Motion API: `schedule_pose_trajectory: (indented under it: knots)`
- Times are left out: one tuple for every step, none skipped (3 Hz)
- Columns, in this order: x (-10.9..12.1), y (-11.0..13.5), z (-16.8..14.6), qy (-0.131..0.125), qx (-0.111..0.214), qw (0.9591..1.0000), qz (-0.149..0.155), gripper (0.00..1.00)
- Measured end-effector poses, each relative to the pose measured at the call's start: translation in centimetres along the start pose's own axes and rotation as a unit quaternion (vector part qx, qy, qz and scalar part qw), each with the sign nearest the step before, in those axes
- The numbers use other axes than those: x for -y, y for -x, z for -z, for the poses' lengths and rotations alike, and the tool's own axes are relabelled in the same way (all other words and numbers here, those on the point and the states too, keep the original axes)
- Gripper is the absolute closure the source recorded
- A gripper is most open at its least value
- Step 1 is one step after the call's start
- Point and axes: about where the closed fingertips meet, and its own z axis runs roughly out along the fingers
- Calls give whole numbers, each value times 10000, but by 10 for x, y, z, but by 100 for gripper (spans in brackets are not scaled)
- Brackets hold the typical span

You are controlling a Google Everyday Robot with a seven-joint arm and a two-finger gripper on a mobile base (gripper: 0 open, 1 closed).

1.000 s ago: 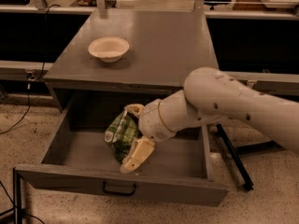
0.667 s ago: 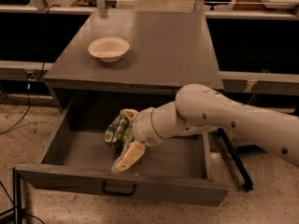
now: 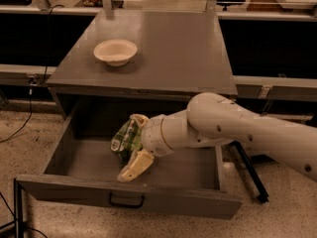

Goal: Pick green jalapeno chip bag from top drawer and place on counter

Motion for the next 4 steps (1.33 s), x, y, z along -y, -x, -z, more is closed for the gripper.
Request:
schedule_pose_trajectory:
  knots:
    - [6, 0, 7, -665, 36, 9978, 43, 0]
    - [19, -21, 8, -1345, -43, 9909, -74, 0]
    - [55, -39, 17, -1994, 67, 9789, -432, 0]
    - [83, -45, 19, -2272, 225, 9708, -734, 0]
